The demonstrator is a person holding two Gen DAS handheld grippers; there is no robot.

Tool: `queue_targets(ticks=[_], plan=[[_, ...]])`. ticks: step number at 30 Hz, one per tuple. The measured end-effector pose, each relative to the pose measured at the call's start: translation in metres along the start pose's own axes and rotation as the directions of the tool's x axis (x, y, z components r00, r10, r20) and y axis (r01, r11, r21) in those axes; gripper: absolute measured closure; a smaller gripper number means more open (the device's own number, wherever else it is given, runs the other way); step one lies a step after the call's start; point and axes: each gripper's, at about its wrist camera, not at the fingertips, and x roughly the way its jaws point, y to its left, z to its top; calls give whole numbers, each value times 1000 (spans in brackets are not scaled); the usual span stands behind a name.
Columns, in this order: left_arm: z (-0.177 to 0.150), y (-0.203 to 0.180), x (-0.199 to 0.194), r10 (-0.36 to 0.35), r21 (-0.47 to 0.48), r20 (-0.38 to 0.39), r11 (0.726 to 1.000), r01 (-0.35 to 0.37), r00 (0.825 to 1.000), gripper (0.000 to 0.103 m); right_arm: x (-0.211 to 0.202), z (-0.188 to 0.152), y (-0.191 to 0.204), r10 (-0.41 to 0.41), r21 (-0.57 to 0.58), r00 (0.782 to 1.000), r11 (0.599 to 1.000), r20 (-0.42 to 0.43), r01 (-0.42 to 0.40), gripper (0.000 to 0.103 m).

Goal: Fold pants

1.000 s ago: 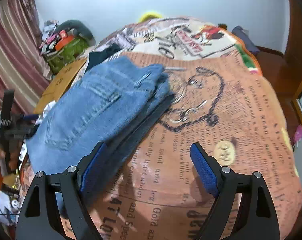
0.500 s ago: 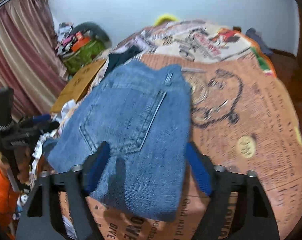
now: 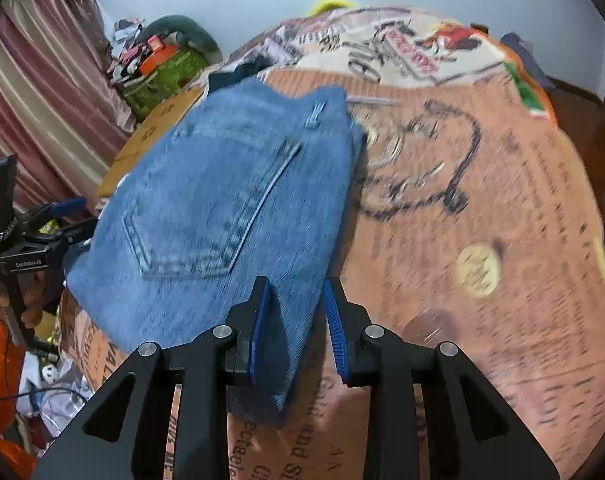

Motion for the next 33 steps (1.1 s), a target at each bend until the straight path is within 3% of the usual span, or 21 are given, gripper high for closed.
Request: queue_targets(ticks=[2, 4, 10, 13, 18, 21, 23, 24, 25, 27, 29, 33], plan=[[17, 4, -3, -8, -2, 19, 1000, 8, 1000, 5, -4, 13, -5, -5, 6, 999, 1000, 32, 5, 75], [39, 5, -3, 5, -5, 42, 1000, -5, 999, 5, -5, 26, -10, -16, 20, 998, 1000, 65, 15, 65], [99, 3, 20, -34, -38, 89, 999, 37, 995, 4, 9, 69, -22, 0, 40, 992, 999, 124, -5, 58], [123, -10, 47, -67, -17, 60, 997, 69, 996, 4, 30, 90, -28, 12, 53, 992, 998, 127, -19, 58], [145, -34, 101, -84, 41, -18, 996, 85, 996, 4, 82, 121, -43, 28, 78, 998, 996, 61, -33, 58], [148, -40, 128, -88, 52, -55, 994, 91, 995, 16, 107, 131, -49, 22, 80, 999, 996, 32, -25, 58], [148, -40, 143, -107, 44, -74, 993, 111, 991, 28, 123, 135, -52, 36, 77, 999, 996, -11, -35, 67], [148, -39, 148, -123, 36, -75, 991, 126, 990, 32, 128, 135, -53, 60, 72, 998, 996, -37, -57, 79], [146, -38, 152, -120, 36, -79, 992, 123, 990, 40, 133, 135, -54, 79, 70, 996, 995, -50, -76, 82], [143, -40, 159, -85, 48, -78, 995, 89, 993, 42, 135, 135, -51, 51, 36, 997, 998, -55, -49, 86], [141, -43, 164, -48, 57, -78, 997, 53, 996, 42, 136, 135, -48, -28, -16, 998, 1000, -65, 27, 89], [147, -40, 154, -67, 46, -77, 996, 71, 995, 45, 112, 134, -43, -64, -32, 998, 997, -26, 63, 89]])
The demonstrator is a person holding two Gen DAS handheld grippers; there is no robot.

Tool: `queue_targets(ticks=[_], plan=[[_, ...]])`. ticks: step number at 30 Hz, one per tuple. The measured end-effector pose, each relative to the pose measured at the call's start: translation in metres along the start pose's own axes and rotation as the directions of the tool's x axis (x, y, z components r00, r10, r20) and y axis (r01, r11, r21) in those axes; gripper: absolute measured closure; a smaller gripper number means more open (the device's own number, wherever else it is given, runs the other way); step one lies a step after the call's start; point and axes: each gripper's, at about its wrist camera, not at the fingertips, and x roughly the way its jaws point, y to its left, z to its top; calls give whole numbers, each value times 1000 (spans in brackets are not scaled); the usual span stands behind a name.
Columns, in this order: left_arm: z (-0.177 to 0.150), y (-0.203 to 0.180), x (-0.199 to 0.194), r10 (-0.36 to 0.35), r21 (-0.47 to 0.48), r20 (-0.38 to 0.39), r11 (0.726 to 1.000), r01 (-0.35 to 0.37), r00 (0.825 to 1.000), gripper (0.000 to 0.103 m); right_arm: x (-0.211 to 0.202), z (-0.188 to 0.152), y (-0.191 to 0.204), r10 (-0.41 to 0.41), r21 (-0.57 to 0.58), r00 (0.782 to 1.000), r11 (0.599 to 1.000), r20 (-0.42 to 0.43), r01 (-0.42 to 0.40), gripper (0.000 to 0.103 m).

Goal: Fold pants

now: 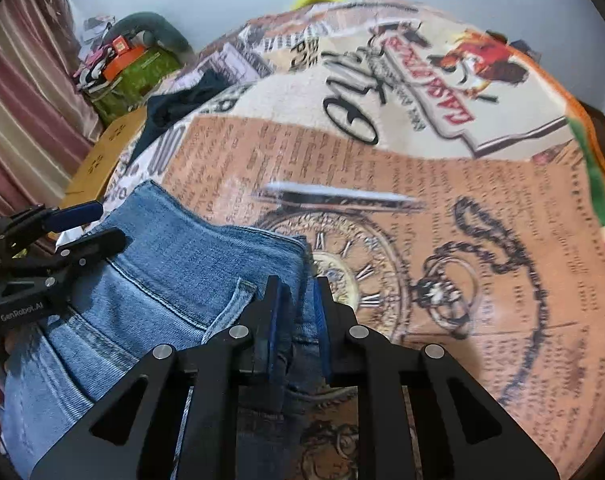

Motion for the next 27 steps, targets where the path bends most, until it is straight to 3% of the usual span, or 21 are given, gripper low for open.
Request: queue_targets(ticks=[3, 7, 11, 14, 17, 20, 24, 27], plan=[[0, -1, -21, -27, 9, 12, 1000, 26, 1000, 45, -27, -6, 11, 18, -40, 999, 999, 50, -16, 86], [-8, -9, -55, -92, 29, 50, 995, 91, 995, 43, -52, -19, 32, 93, -78, 992, 993, 84, -87, 62], [-31, -28, -65, -96, 106, 14, 990, 94, 995, 25, -49, -41, 54, 147, -115, 989, 983, -4, -146, 57], [-56, -36, -56, -56, 157, -54, 985, 64, 997, 23, -40, -65, 60, 126, -149, 990, 980, -57, -133, 56], [-74, -26, -63, -96, 102, -36, 990, 100, 995, 22, -53, -82, 57, 97, -157, 995, 983, -19, -99, 52], [-84, -17, -75, -118, 65, -32, 991, 120, 992, 22, -66, -95, 52, 98, -144, 995, 984, -29, -101, 50], [-98, -9, -91, -103, 58, -27, 993, 105, 994, 20, -75, -111, 39, 96, -104, 994, 990, -43, -100, 38], [-104, 0, -97, -131, 23, -41, 991, 132, 991, 18, -77, -119, 27, 99, -61, 993, 993, -58, -102, 33]])
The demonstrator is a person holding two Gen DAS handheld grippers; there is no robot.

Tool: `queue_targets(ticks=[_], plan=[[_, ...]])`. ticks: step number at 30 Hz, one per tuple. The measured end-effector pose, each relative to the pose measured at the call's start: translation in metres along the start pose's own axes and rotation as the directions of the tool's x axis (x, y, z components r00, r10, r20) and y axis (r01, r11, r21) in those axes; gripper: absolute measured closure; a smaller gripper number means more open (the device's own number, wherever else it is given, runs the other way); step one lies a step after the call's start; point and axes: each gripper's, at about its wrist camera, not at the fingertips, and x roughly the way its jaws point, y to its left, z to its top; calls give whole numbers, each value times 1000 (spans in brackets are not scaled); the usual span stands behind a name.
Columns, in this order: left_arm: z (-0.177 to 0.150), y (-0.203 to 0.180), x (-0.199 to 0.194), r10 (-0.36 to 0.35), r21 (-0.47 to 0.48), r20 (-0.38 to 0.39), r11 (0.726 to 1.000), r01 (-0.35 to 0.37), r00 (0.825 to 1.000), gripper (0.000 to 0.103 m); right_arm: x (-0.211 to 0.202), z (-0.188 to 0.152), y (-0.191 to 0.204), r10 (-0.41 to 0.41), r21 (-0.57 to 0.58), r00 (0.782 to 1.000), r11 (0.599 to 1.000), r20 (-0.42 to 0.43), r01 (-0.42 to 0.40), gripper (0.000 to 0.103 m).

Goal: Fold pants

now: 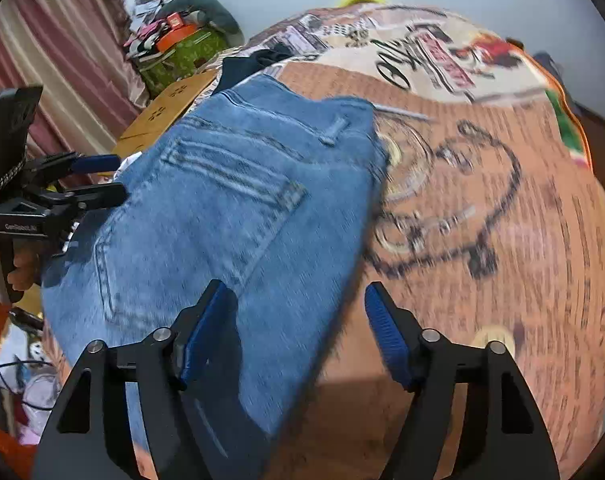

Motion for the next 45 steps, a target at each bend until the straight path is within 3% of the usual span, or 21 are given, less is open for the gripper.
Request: queue_targets(ticks=[2, 11, 16, 19, 21, 25, 28, 31, 34, 39, 45], plan=[[1, 4, 1, 5, -29, -22, 1000, -6, 1000, 10, 0, -4, -7, 6, 30, 1000, 1000, 0, -6, 29], [24, 9, 22, -109, -141, -86, 985, 96, 990, 10, 19, 7, -28, 124, 191, 992, 974, 6, -123, 26], [36, 5, 46, -184, -167, -133, 973, 161, 974, 10, 31, 16, -38, 217, 240, 976, 947, 3, -212, 24], [40, 9, 61, -258, -229, -156, 948, 219, 954, 10, 36, 23, -35, 247, 231, 969, 943, -1, -240, 25], [43, 8, 63, -268, -226, -148, 946, 231, 952, 13, 42, 28, -33, 270, 234, 963, 936, 0, -263, 25], [47, 5, 65, -322, -220, -133, 932, 289, 937, 37, 52, 37, -30, 316, 260, 949, 916, 4, -306, 37], [48, 6, 63, -322, -223, -113, 930, 292, 940, 45, 51, 41, -30, 325, 260, 946, 913, -3, -313, 51], [46, 5, 55, -312, -197, -86, 936, 290, 946, 53, 38, 43, -24, 282, 206, 959, 938, 22, -280, 68], [47, 6, 46, -301, -189, -64, 940, 284, 952, 58, 27, 50, -10, 238, 140, 971, 961, 36, -240, 76], [52, 11, 15, -265, -144, 28, 953, 266, 964, 62, 7, 70, 16, 181, 28, 980, 983, 86, -184, 80], [75, 36, -39, -207, -114, 188, 966, 230, 960, 63, -21, 116, 48, 170, -80, 964, 985, 206, -156, 81]])
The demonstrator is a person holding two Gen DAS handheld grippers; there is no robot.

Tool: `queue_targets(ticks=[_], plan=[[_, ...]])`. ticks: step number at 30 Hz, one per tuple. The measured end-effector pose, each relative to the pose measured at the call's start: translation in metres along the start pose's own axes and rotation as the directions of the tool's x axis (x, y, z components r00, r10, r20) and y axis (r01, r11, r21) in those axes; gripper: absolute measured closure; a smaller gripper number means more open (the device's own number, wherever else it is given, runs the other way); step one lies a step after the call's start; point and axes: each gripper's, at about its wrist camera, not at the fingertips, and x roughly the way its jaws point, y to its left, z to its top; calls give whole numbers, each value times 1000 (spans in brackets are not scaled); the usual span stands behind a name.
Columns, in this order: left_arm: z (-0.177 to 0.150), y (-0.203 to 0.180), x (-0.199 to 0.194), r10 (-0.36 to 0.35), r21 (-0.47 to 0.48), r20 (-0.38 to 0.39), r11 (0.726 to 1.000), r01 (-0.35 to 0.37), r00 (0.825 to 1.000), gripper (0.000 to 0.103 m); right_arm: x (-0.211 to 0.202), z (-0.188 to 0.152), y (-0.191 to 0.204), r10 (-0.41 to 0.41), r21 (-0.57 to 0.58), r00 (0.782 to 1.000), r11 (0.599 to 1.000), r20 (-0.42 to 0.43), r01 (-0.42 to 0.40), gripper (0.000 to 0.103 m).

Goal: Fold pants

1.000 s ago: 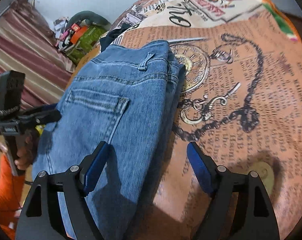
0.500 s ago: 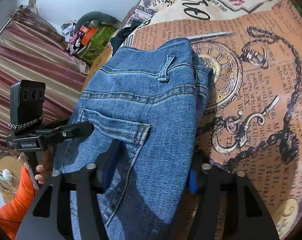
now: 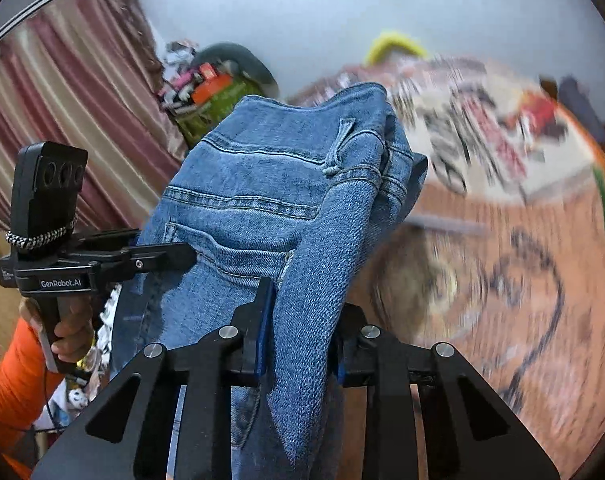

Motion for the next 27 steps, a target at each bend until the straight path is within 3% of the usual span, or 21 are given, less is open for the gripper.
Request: queue_targets(ticks=[4, 8, 12, 20, 27], plan=[[27, 12, -34, 44, 33, 116, 998, -48, 992, 63, 4, 42, 24, -1, -74, 998, 997, 69, 7, 81], [56, 34, -57, 93, 31, 217, 994, -102, 972, 62, 18, 82, 50, -8, -141, 991, 990, 131, 27, 81], [76, 65, -66, 136, 6, 267, 990, -143, 954, 63, 46, 112, 66, -8, -176, 988, 984, 153, 36, 81], [104, 149, -41, 236, -58, 271, 972, -229, 933, 62, 130, 152, 77, -36, -202, 994, 978, 108, 57, 81], [107, 223, 22, 306, -115, 192, 951, -289, 932, 62, 215, 161, 71, -110, -193, 994, 975, 1, 108, 81]])
